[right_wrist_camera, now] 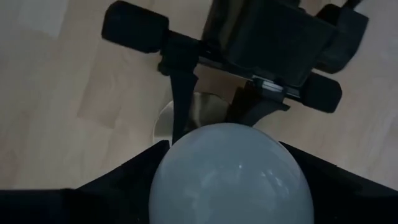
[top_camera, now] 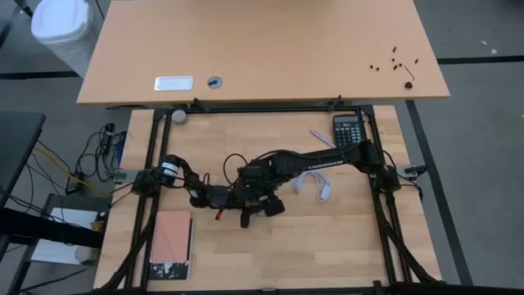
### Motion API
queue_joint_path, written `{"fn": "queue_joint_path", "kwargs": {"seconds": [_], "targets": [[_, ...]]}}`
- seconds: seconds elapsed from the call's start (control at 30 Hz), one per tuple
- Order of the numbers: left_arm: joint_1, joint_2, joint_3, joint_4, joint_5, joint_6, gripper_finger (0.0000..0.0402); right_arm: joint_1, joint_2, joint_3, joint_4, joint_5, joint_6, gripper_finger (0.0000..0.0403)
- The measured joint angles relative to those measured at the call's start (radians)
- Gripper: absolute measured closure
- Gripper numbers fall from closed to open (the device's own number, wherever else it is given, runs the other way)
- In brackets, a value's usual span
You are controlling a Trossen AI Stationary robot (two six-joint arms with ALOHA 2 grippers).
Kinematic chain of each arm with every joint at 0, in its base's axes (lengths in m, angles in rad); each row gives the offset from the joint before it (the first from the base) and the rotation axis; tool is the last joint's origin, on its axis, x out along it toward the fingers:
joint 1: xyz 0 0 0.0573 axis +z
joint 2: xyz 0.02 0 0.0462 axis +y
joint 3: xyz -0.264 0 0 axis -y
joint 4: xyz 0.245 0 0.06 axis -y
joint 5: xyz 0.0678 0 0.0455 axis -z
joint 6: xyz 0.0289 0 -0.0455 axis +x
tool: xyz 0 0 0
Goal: Screw lightbulb
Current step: Insert the lightbulb on the lamp
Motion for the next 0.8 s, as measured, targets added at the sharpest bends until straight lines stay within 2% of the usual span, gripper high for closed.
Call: {"fn": "queue_joint_path", "kwargs": {"seconds": [0.43,0.8], "targets": [[0.0,0.0,0.0,0.008,0.017,-0.003,0.0207,0.013,-0.001,-0.014,0.016,0.127,-0.04,0.0117],[-0.001,0.0,0.0,0.009,0.024,-0.001,0.0207,0.049,-0.001,-0.111,0.088,0.138,-0.167,0.0118]]}}
